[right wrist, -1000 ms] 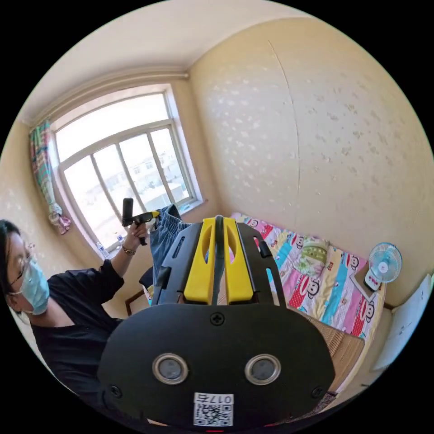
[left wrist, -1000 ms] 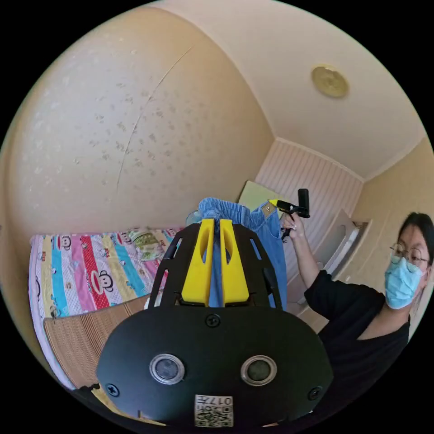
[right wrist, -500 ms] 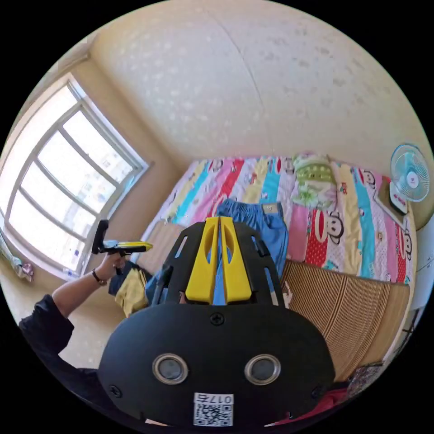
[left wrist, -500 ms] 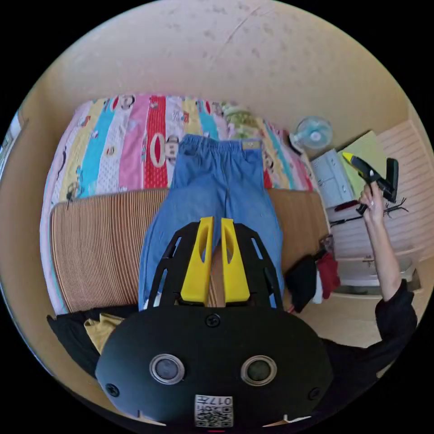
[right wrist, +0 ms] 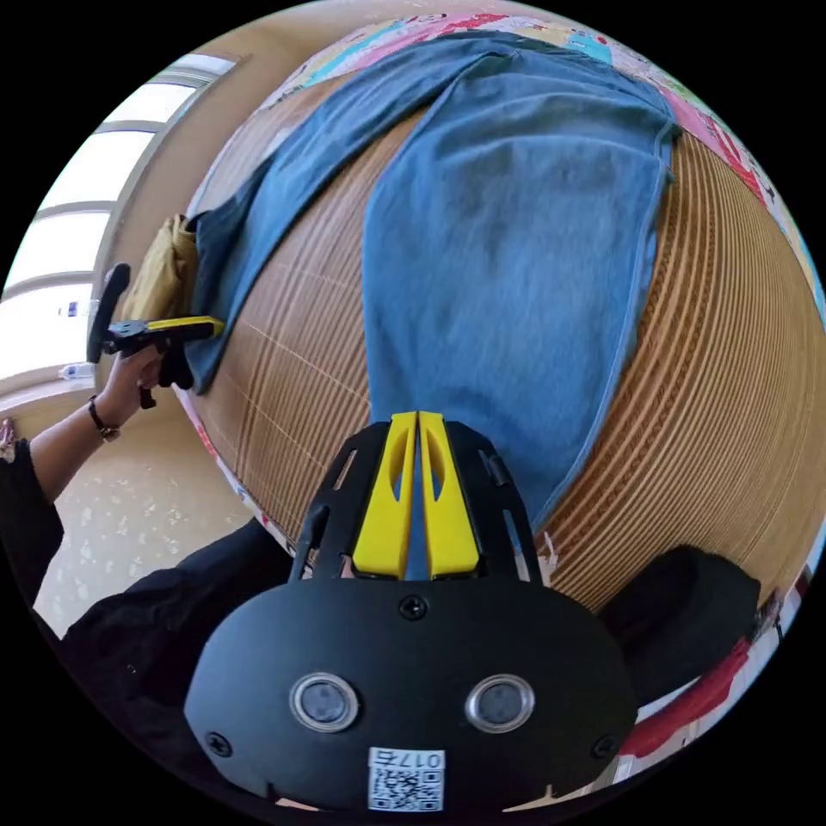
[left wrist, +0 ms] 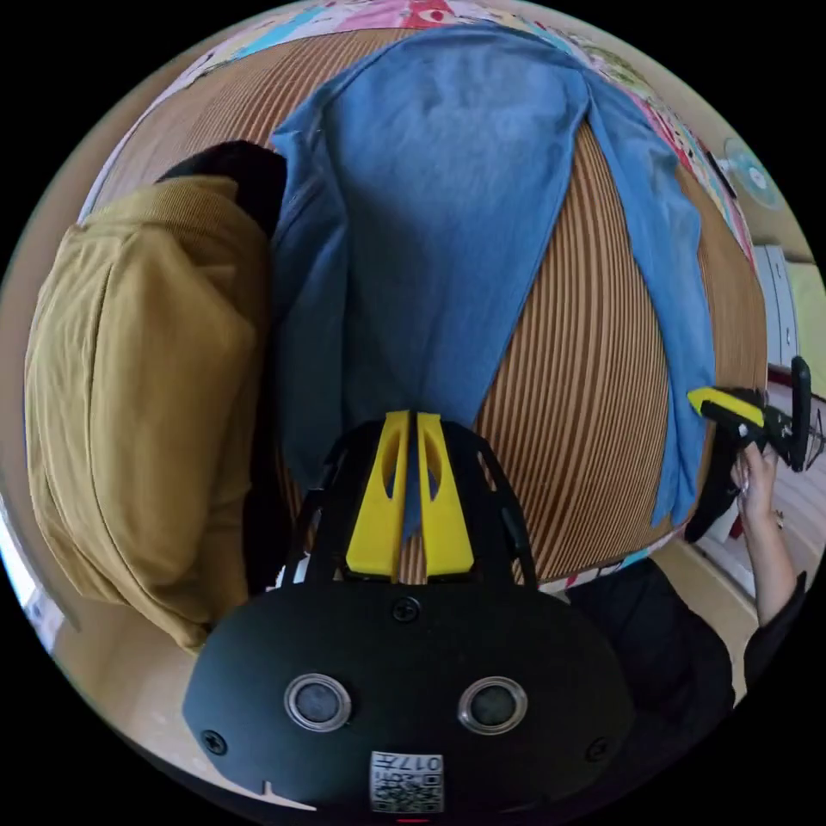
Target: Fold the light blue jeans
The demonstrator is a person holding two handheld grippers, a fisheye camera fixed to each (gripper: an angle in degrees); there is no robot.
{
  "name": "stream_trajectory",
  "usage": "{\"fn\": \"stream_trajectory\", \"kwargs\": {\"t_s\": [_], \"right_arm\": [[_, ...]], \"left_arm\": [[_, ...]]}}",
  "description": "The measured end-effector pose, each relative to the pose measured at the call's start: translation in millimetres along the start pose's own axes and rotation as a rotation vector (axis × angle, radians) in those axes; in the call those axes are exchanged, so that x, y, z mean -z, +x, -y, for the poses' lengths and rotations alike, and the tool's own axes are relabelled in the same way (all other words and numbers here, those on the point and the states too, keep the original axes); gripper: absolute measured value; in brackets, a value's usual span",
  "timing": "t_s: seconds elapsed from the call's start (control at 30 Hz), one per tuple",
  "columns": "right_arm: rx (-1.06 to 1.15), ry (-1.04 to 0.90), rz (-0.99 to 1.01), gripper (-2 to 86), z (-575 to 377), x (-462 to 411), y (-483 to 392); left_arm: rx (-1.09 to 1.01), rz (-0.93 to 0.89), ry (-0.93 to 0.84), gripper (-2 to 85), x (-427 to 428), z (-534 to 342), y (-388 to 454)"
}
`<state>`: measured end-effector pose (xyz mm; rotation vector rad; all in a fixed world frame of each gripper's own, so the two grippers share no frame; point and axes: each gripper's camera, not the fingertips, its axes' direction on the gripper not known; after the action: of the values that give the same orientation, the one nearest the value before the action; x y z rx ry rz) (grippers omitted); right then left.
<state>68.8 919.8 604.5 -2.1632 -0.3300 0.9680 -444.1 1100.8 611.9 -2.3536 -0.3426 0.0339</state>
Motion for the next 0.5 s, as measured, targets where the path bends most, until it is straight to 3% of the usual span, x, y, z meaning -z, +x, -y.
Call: {"fn": "stream_trajectory", "kwargs": {"t_s": [0.03, 0.17, 0.3, 0.5], "right_arm": [[-0.024, 0.01, -0.02, 0.6, -34.5, 2.0, 15.4], [-0.245, 0.018, -0.055, 0.6, -138.4, 23.1, 71.9], [-0.26, 0.214, 0.195, 0.8, -258.0, 67.7, 92.0], [-0.173, 0.166, 0.511, 2.4, -366.8, 50.3, 92.3]], "left_arm": [[0.023, -0.044, 0.051, -0.2, 2.5, -20.6, 1.5], [-0.066, -0.383, -0.023, -0.8, -9.4, -86.9, 33.3], [-0.14, -0.407, -0.026, -0.6, 0.9, -140.2, 41.3], [0.021, -0.511, 0.243, 6.2, 50.4, -181.9, -81.9]]}}
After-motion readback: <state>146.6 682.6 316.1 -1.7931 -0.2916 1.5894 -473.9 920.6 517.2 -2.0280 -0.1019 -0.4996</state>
